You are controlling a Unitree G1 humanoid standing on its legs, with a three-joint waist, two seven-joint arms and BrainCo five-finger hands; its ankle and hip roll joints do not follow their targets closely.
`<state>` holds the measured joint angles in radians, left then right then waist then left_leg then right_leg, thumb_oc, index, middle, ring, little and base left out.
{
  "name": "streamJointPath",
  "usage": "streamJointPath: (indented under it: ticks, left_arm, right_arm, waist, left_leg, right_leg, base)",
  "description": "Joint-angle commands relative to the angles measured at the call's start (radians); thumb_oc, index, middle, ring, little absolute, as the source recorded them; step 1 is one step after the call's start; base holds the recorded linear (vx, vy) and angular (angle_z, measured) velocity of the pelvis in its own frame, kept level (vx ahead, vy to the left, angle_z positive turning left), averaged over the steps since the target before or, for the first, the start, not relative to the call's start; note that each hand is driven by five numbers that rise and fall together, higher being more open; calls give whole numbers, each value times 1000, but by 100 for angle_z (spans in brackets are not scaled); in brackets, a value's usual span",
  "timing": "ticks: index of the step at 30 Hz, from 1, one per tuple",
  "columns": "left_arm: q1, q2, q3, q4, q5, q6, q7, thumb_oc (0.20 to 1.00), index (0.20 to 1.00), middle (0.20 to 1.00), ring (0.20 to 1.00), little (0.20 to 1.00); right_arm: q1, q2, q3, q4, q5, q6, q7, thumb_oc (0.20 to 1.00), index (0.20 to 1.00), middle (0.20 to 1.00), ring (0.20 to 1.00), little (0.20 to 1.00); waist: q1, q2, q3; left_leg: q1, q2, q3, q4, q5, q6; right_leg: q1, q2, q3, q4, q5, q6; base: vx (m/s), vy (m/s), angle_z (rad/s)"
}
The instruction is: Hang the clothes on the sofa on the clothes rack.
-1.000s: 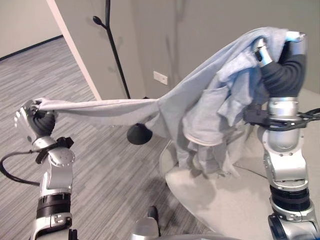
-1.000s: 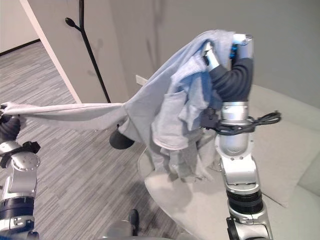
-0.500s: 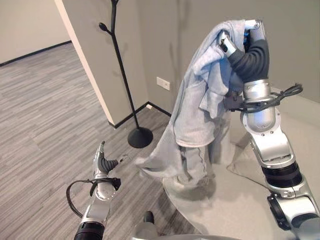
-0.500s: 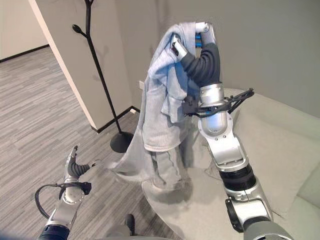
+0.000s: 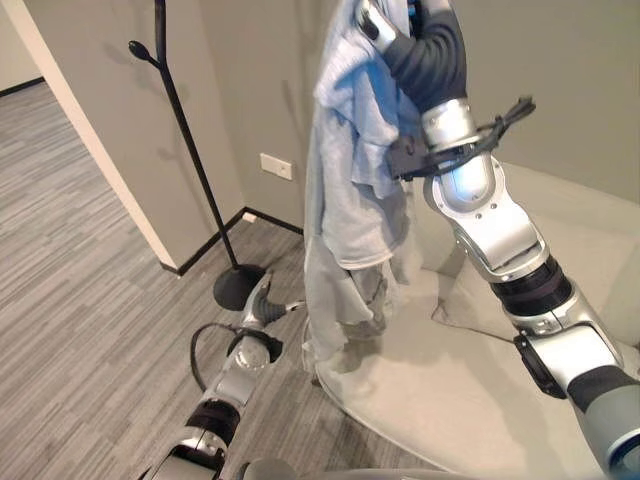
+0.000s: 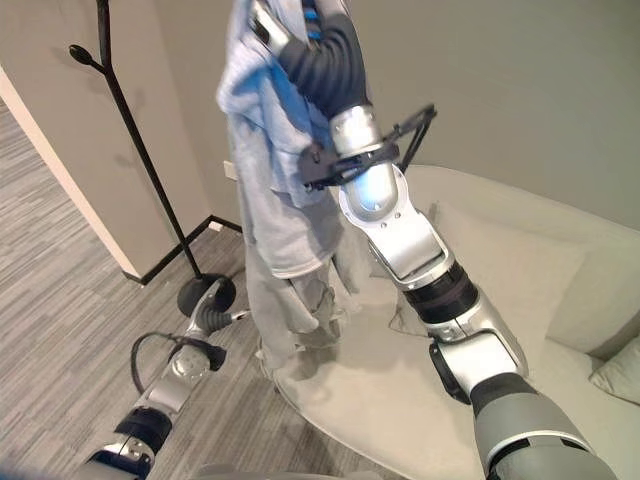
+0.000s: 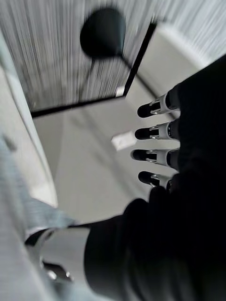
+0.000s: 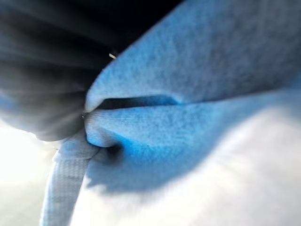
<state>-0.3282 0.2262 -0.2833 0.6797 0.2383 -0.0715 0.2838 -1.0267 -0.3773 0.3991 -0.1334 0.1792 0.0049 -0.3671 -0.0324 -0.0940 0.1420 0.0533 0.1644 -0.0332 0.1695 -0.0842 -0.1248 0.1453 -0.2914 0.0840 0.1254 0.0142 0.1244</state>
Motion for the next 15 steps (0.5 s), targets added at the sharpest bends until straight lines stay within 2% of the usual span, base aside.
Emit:
streamJointPath:
  ticks: [1, 3, 5, 6, 7, 8, 10, 11, 12, 13, 14, 15]
  left_arm:
    - [-34, 11, -53, -1, 7, -60, -17, 1000, 1000, 1000, 1000, 1000]
    - [-100, -10, -124, 66, 13, -70, -11, 1000, 1000, 1000, 1000, 1000]
    - [-104, -12, -125, 71, 13, -73, -9, 1000, 1000, 1000, 1000, 1000]
    - [-139, -10, -144, 129, 4, -68, 8, 1000, 1000, 1000, 1000, 1000]
    - [-140, -10, -144, 129, 4, -69, 8, 1000, 1000, 1000, 1000, 1000]
    - [-153, -13, -169, 160, 7, -58, 11, 1000, 1000, 1000, 1000, 1000]
    - [-188, -49, -192, 194, -8, -59, 14, 1000, 1000, 1000, 1000, 1000]
    - [-206, -72, -193, 212, -21, -63, 16, 1000, 1000, 1000, 1000, 1000]
    - [-213, -113, -183, 236, -43, -62, 6, 1000, 1000, 1000, 1000, 1000]
    - [-214, -114, -183, 237, -43, -62, 7, 1000, 1000, 1000, 1000, 1000]
    - [-202, -153, -174, 230, -62, -63, -7, 1000, 1000, 1000, 1000, 1000]
    - [-201, -153, -174, 230, -62, -62, -7, 1000, 1000, 1000, 1000, 1000]
  right_arm:
    - [-173, -34, -35, 1, 33, -55, -50, 200, 200, 200, 200, 200]
    - [-217, -37, -25, 31, 79, -51, -64, 200, 200, 200, 200, 200]
    - [-221, -38, -25, 34, 80, -52, -64, 200, 200, 200, 200, 200]
    - [-260, 0, 8, 33, 109, -47, -61, 200, 200, 200, 200, 200]
    - [-261, 0, 8, 33, 109, -47, -61, 200, 200, 200, 200, 200]
    - [-267, 6, 14, 18, 117, -31, -66, 200, 200, 200, 200, 200]
    - [-288, -24, 19, 21, 105, -31, -77, 200, 200, 200, 200, 200]
    - [-322, -26, 37, 32, 112, -38, -86, 200, 200, 200, 200, 200]
    - [-354, -36, 60, 38, 115, -44, -91, 200, 200, 200, 200, 200]
    - [-354, -36, 61, 39, 116, -45, -92, 200, 200, 200, 200, 200]
    - [-350, -45, 70, 25, 108, -50, -96, 200, 200, 200, 200, 200]
    - [-348, -45, 71, 25, 108, -50, -96, 200, 200, 200, 200, 200]
  waist:
    - [-7, 35, -51]
    - [-29, 33, -31]
    - [-25, 32, -28]
    - [-37, 42, 12]
    - [-36, 42, 14]
    - [-53, 40, 50]
    - [-62, 26, 73]
    - [-65, 18, 72]
    - [-61, 3, 59]
    - [-60, 4, 61]
    - [-52, -7, 38]
    - [-51, -6, 37]
  left_leg:
    - [134, 67, 3, -111, 167, 70]
    - [142, 7, 31, -121, 144, 56]
    - [144, 4, 35, -122, 145, 57]
    - [166, 3, 90, -121, 148, 38]
    - [168, 3, 90, -121, 148, 38]
    - [178, -19, 111, -127, 150, 25]
    - [185, -48, 99, -124, 143, 28]
    - [183, -63, 110, -122, 141, 27]
    - [168, -83, 128, -126, 148, 30]
    - [171, -83, 129, -127, 147, 29]
    - [153, -109, 136, -134, 150, 36]
    - [155, -109, 136, -134, 150, 36]
  right_leg:
    - [-90, -40, 25, -91, 106, -78]
    - [-126, -95, 7, -127, 117, -77]
    - [-126, -97, 11, -129, 118, -76]
    - [-145, -106, -69, -162, 124, -73]
    - [-144, -105, -68, -163, 124, -73]
    - [-145, -63, -103, -144, 121, -75]
    - [-105, -6, -97, -104, 108, -79]
    - [-73, 23, -104, -75, 101, -76]
    - [-40, 72, -120, -31, 96, -70]
    - [-38, 73, -120, -29, 94, -70]
    - [5, 118, -124, -3, 93, -68]
    - [6, 118, -124, -3, 92, -68]
  base:
    - [-177, 519, -26]
    - [-233, 540, -21]
    - [-117, 215, -38]
    - [-98, 183, -39]
    - [-259, 397, -60]
    - [-234, 289, -86]
    - [-273, 288, -70]
    - [-296, 224, 6]
    - [-211, 154, 18]
    - [-261, 148, -6]
    - [-118, 68, -32]
    - [-176, 102, -32]
